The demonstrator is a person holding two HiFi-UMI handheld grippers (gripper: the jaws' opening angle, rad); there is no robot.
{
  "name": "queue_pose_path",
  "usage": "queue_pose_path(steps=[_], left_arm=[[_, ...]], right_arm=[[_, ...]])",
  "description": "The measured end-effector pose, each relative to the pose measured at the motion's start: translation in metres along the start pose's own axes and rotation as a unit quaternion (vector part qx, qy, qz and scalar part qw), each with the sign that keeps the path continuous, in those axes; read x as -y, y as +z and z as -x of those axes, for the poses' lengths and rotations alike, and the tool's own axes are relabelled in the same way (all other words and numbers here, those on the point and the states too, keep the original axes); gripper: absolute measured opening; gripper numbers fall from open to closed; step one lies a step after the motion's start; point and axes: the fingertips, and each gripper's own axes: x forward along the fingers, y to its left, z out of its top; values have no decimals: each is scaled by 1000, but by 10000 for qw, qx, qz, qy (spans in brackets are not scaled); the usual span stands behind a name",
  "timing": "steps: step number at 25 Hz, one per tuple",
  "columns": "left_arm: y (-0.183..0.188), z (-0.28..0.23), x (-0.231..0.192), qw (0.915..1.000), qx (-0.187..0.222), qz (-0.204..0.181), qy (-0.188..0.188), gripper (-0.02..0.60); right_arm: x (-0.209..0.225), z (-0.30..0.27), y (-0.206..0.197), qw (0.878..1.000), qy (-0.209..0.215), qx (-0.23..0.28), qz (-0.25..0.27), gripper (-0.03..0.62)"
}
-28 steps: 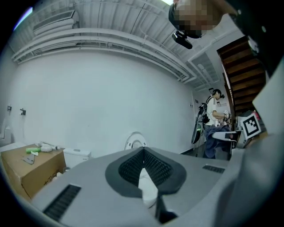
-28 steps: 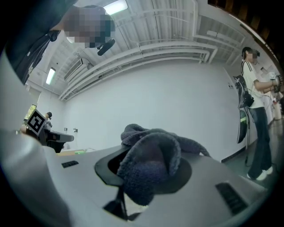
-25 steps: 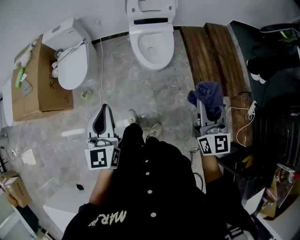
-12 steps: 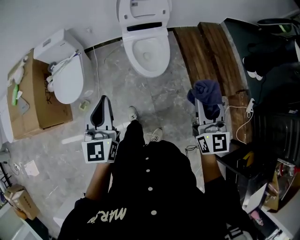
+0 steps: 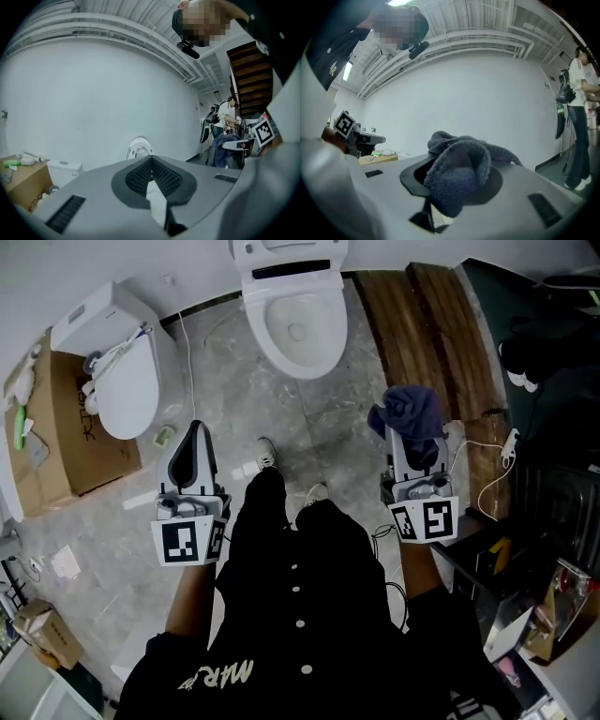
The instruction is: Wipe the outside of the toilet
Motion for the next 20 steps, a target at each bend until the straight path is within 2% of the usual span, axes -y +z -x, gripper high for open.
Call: queue_pose_path(steps=[4, 8, 13, 17, 20], left_arm=[[-31, -17, -10, 9999, -47, -126, 10, 9], [-80, -37, -25, 9996, -192, -202, 87, 9], [-119, -56, -42, 9995, 20, -259, 179, 9], [-141, -66, -53, 9995, 225, -74, 190, 9], [-161, -72, -70, 9988, 264, -70, 415, 9]], right_arm=[[3, -11, -39, 9998, 13, -66, 169, 130], [8, -25, -86, 9996, 2, -68, 291, 130], [9, -41, -145, 9995, -2, -190, 257, 130], [9, -56, -185, 9993, 19, -237, 272, 130], [8, -68, -210, 9994, 30, -197, 285, 129]])
